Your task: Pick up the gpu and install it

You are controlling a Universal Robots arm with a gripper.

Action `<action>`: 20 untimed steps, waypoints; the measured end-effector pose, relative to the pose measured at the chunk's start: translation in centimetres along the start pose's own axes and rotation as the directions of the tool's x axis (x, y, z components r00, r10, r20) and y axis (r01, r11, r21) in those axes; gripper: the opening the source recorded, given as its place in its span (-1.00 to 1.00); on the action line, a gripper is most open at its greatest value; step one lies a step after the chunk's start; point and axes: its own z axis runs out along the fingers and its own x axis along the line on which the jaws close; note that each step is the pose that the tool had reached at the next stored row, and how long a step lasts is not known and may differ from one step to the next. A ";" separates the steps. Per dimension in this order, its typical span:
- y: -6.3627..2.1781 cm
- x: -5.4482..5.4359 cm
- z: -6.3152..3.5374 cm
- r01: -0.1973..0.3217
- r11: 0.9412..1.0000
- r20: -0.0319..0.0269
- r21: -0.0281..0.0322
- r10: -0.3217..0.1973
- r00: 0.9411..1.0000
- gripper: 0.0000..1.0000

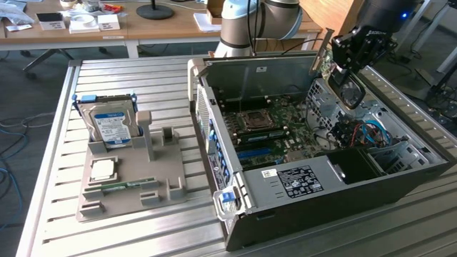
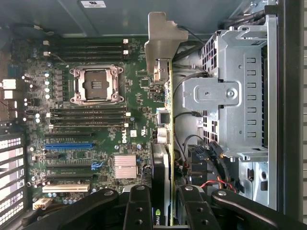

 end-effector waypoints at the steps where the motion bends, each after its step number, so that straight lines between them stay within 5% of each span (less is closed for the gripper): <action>1: 0.00 0.0 0.00 0.000 1.000 0.000 0.000 0.000 1.000 -0.47; 11: 0.00 0.0 0.00 0.011 1.000 -0.001 0.000 -0.011 1.000 -0.47; 15: 0.00 0.0 0.01 0.074 0.997 -0.004 0.000 -0.074 0.997 -0.47; 20: 0.00 0.0 0.04 0.163 0.987 -0.009 -0.001 -0.163 0.987 -0.47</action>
